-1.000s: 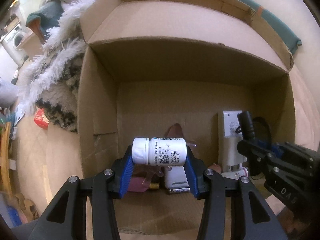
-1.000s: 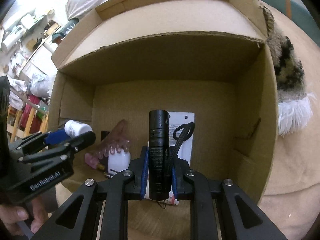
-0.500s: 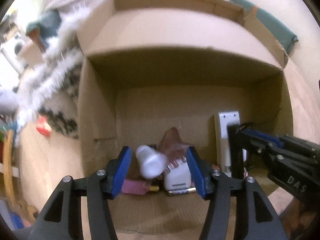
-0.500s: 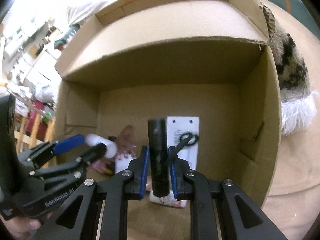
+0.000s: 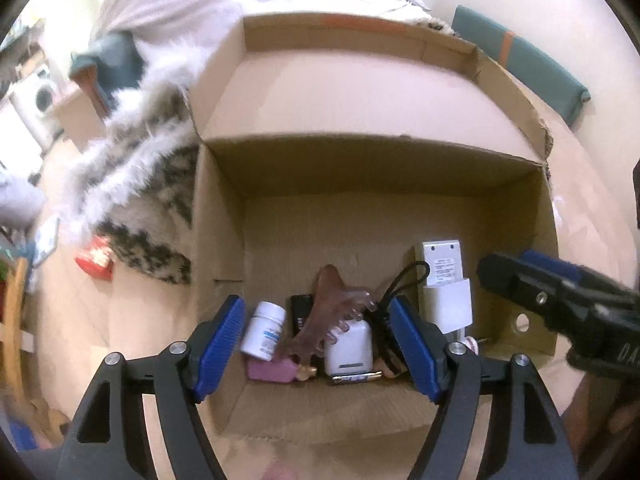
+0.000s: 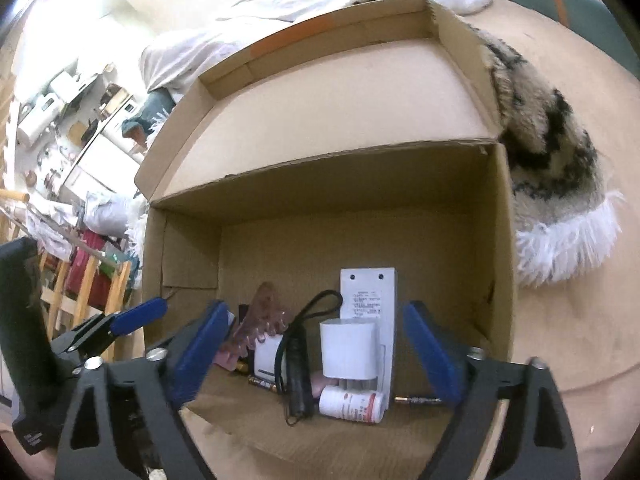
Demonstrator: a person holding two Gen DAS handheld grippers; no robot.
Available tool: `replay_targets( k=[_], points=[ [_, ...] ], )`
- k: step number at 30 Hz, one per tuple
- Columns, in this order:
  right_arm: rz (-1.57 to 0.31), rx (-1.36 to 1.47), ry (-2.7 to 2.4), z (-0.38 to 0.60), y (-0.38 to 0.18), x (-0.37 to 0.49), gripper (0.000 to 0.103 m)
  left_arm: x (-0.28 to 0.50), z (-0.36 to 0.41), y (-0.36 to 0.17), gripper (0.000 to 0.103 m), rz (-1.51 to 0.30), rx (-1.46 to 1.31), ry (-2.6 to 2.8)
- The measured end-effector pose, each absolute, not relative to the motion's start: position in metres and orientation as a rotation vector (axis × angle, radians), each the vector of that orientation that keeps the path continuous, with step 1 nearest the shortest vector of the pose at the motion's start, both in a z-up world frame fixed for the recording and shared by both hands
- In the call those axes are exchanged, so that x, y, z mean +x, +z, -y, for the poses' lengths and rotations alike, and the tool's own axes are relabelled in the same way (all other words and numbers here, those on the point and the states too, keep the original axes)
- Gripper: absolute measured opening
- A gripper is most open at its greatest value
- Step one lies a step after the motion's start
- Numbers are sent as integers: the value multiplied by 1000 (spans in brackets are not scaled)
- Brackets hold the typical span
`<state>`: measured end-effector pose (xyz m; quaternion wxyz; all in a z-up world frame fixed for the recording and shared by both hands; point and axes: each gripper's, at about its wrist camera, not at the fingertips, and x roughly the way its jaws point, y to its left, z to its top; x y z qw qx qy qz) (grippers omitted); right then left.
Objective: Organize rigid objects
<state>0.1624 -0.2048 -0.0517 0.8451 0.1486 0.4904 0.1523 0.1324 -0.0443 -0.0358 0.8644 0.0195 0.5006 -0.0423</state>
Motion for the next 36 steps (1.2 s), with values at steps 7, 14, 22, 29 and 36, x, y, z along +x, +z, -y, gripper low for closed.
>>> replay_targets(
  k=[7,14,22,29,36],
  points=[
    [-963,268,320,208,-16,140,102,119,21,8,95,-1004,-73,-66],
    [-879,217,314,211,16,97,103,78,1,42,102,-879,-124,-32],
    [-817,142,269,213,24,45,103,31,-7,37,102,-833,-56,31],
    [-789,86,235,209,18,28,103,21,-9,18,102,-848,-61,32],
    [-782,73,198,211,-6,30,103,27,-6,5,102,-861,-54,30]
  ],
)
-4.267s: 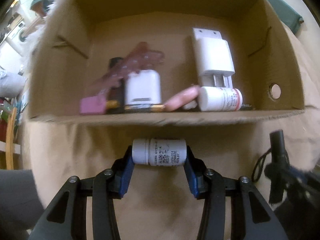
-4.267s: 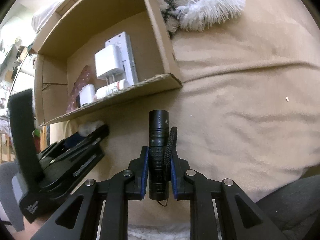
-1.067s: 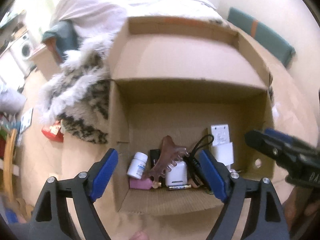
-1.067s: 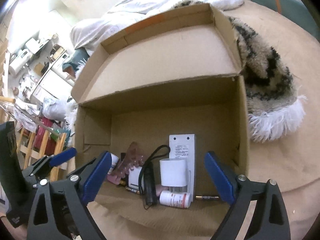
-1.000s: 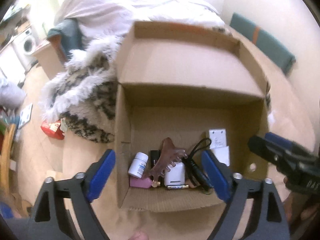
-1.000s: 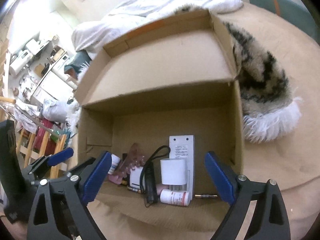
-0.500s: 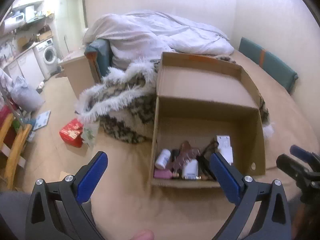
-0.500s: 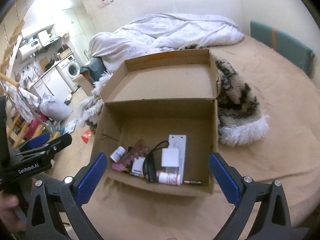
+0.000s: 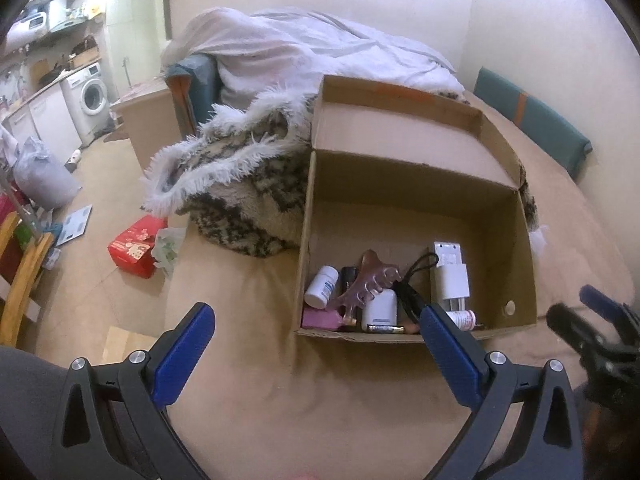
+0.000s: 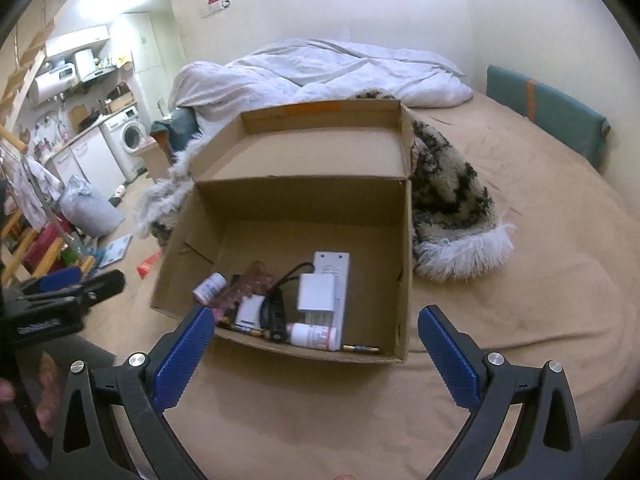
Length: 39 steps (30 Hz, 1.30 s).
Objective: Organize rigid objects
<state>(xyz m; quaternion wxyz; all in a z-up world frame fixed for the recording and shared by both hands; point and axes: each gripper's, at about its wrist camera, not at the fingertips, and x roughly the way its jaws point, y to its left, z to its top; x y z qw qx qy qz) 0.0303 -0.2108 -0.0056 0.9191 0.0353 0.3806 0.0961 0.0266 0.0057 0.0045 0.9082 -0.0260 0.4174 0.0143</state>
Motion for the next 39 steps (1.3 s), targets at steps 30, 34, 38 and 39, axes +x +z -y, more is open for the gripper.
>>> replay_targets(
  k=[30,34,38,39],
  points=[
    [-793,116,204,214,-10,36,103,30,-4,-7,102,-895,-57,0],
    [-791,115,204,213,-9,36,103,30,-4,-7,102,-898,-59,2],
    [-790,114,205,213,-9,36,103,29,-4,-7,102,-895,-58,-1],
    [-790,114,205,213,-9,36,103,29,-3,-8,102,-894,-57,-3]
  ],
)
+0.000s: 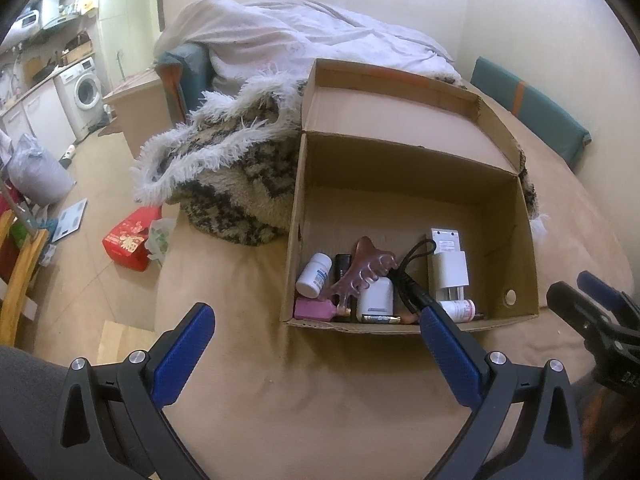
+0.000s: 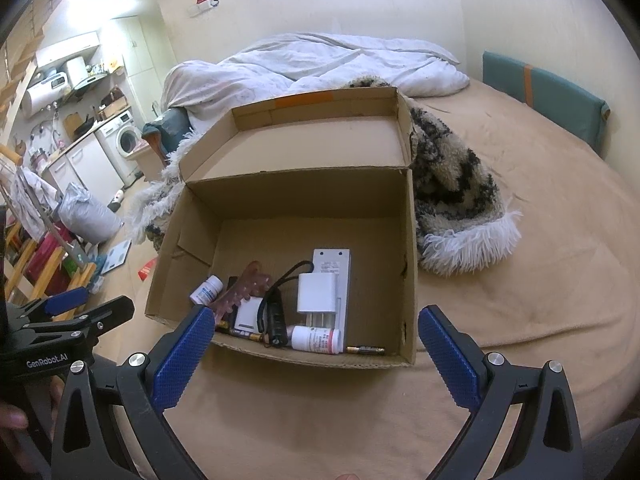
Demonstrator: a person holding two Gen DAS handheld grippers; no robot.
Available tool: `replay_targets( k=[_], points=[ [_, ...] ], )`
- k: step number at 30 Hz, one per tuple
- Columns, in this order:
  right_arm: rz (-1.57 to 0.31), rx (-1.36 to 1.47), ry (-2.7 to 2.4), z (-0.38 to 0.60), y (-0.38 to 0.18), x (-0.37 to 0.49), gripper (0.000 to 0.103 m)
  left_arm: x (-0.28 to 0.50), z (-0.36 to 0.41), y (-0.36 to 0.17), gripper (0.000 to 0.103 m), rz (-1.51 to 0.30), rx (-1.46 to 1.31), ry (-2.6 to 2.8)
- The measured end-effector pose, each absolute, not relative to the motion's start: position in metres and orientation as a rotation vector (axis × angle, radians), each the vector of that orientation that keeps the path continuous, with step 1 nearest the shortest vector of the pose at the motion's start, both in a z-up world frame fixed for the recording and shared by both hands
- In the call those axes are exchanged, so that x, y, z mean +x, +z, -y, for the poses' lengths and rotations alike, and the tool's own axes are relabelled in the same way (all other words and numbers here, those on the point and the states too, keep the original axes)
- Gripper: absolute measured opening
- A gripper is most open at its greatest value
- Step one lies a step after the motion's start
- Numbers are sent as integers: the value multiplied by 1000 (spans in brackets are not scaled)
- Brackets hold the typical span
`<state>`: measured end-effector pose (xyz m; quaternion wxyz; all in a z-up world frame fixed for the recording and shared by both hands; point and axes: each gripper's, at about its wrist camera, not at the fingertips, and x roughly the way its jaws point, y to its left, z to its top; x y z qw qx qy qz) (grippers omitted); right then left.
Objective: Organize rigid objects
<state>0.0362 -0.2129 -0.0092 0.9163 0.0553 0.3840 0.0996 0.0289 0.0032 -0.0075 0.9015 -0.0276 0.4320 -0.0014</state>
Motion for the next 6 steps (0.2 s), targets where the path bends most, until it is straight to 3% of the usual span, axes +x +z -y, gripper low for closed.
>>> replay_targets(
  k=[6],
  points=[
    [-789,115,205,213,-9,36,103,28,-2,-7,102,-891,-59,-6]
  ],
)
